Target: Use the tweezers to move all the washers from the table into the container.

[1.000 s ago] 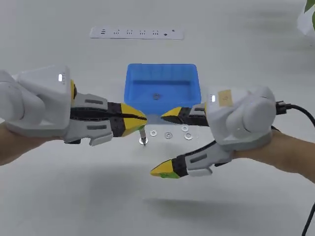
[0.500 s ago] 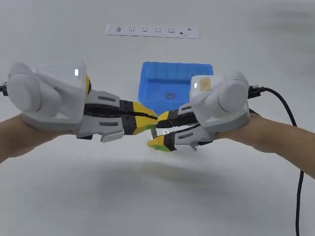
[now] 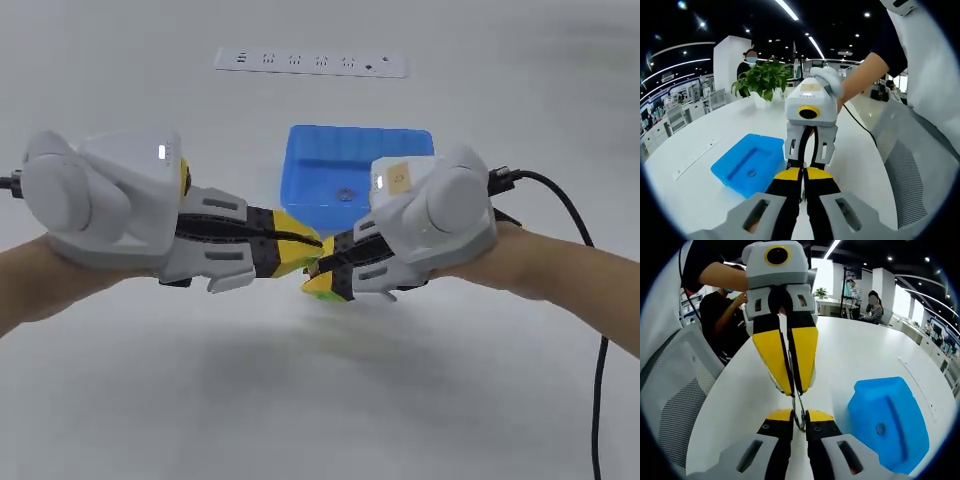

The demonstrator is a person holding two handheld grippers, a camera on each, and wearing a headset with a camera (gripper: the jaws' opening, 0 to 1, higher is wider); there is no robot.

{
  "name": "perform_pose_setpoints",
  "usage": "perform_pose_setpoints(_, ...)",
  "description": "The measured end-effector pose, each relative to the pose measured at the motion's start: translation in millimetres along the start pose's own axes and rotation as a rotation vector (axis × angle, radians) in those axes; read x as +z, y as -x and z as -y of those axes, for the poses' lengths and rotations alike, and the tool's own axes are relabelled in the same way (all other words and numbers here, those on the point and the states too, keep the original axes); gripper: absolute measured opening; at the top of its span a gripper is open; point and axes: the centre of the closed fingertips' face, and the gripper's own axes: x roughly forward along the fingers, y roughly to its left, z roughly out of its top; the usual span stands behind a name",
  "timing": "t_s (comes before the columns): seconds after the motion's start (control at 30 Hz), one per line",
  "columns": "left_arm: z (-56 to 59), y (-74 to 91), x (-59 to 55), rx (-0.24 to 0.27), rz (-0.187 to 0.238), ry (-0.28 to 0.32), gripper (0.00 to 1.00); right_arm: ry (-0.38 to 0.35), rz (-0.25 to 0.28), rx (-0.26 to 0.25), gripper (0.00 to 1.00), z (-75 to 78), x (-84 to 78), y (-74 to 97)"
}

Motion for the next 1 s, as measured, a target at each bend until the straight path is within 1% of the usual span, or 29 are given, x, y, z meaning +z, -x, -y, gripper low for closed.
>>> perform_pose_setpoints(0.07,-0.5,-0.8,-0.9,0.014,-0.015,-0.012,0.06,0.003,0.003,-0.004,0.1,0.4,0.0,0.3)
perform_pose_setpoints(0.13,-0.1,-1.4,-0.8,0.019,-0.021,-0.011,0.06,0.004,0.007,-0.009,0.1,0.2,-0.1,0.8)
perform_pose_setpoints(0.17,-0.4,-1.0,-1.6,0.024,-0.021,0.008,0.06,0.006,0.008,-0.012,0.1,-0.1,-0.1,1.0)
perform_pose_setpoints(0.2,-1.8,-0.7,-4.4,0.038,-0.037,0.015,0.08,0.005,0.01,-0.022,0.1,0.7,0.1,0.9)
perform_pose_setpoints(0.23,-3.3,-0.1,-8.1,0.054,-0.058,0.003,0.13,0.001,0.01,-0.027,0.09,1.5,-0.1,1.1)
perform_pose_setpoints(0.3,-1.5,0.0,-6.9,0.054,-0.047,0.022,0.26,-0.002,0.014,-0.033,0.09,1.8,0.0,1.3)
perform_pose_setpoints(0.33,0.9,1.2,-4.1,0.051,-0.033,0.042,0.27,-0.002,0.015,-0.036,0.09,1.9,0.0,1.4)
perform_pose_setpoints(0.4,4.5,4.5,2.3,0.046,-0.012,0.039,0.28,-0.004,0.017,-0.04,0.09,2.2,0.1,1.5)
perform_pose_setpoints(0.47,6.5,6.7,3.5,0.05,-0.016,0.048,0.32,-0.003,0.015,-0.042,0.09,2.2,0.4,1.8)
perform_pose_setpoints(0.57,11.1,10.3,-0.1,0.055,-0.032,0.08,0.44,-0.002,0.011,-0.044,0.09,1.5,0.8,2.5)
perform_pose_setpoints(0.6,13.9,11.9,-1.9,0.06,-0.032,0.111,0.51,0.0,0.012,-0.045,0.09,0.6,1.5,3.0)
perform_pose_setpoints(0.63,15.6,12.8,-3.1,0.065,-0.029,0.129,0.56,0.0,0.015,-0.046,0.09,-0.3,2.5,3.8)
perform_pose_setpoints(0.7,19.1,16.1,-8.5,0.084,-0.043,0.141,0.66,0.002,0.016,-0.05,0.09,-1.5,3.8,4.5)
perform_pose_setpoints(0.8,23.6,21.2,-11.0,0.101,-0.04,0.156,0.69,-0.001,0.02,-0.056,0.09,-1.7,5.5,6.7)
perform_pose_setpoints(0.87,24.8,25.4,-8.9,0.129,-0.02,0.188,0.72,-0.004,0.025,-0.06,0.09,-1.4,7.9,9.6)
perform_pose_setpoints(0.9,25.7,27.9,-6.5,0.145,-0.003,0.202,0.74,-0.003,0.027,-0.062,0.09,-1.2,9.1,10.8)
perform_pose_setpoints(1.0,29.6,31.7,-4.3,0.154,0.011,0.216,0.78,0.0,0.03,-0.061,0.09,-1.2,13.5,14.6)
